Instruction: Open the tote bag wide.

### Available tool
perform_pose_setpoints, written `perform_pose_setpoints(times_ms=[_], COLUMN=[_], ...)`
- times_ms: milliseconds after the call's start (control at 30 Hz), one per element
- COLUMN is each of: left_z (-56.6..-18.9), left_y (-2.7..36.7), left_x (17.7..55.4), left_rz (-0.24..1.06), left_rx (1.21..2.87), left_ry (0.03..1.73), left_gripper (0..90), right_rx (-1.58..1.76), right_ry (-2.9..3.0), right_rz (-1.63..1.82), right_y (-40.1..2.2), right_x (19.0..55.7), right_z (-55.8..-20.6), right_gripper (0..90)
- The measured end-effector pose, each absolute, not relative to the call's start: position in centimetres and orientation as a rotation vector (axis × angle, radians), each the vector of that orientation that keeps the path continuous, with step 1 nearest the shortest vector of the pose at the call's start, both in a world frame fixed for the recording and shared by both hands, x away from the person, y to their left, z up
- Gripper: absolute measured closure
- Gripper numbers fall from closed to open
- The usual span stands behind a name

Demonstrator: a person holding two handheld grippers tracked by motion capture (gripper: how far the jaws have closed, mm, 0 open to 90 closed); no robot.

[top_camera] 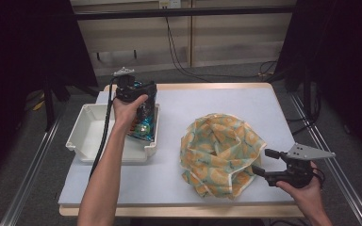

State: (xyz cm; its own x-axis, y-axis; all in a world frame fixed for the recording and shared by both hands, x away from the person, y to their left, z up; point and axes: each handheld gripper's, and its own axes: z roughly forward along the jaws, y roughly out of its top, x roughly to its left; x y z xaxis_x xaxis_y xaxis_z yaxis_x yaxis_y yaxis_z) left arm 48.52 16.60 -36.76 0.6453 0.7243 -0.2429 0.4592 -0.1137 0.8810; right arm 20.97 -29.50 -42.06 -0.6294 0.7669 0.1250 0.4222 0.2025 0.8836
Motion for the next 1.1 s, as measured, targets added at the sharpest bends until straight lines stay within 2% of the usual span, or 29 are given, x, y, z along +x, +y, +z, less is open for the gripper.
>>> perform_pose_setpoints(times_ms=[400, 700, 900, 1033, 1100], left_z=[-36.9, -36.6, -35.8, -35.4, -35.3], left_y=[16.8, 17.4, 17.9, 18.9, 19.4], left_x=[48.2, 47.9, 46.8, 45.8, 45.2], left_rz=[0.292, 0.289, 0.308, 0.296, 0.314], left_rx=[1.798, 1.811, 1.836, 1.826, 1.847], left_ry=[0.931, 0.92, 0.874, 0.849, 0.828], left_gripper=[39.6, 39.6, 48.1, 58.4, 68.5], right_rx=[1.115, 1.121, 1.121, 1.123, 1.126], right_ry=[2.145, 2.144, 2.141, 2.136, 2.134], right_rz=[1.399, 1.398, 1.4, 1.397, 1.401], right_y=[-29.5, -29.4, -29.5, -29.5, -29.5], right_x=[21.0, 21.2, 21.2, 21.2, 21.1], right_z=[-42.1, -42.2, -42.2, -42.2, -42.1], right_gripper=[19.1, 19.1, 19.1, 19.1, 19.1])
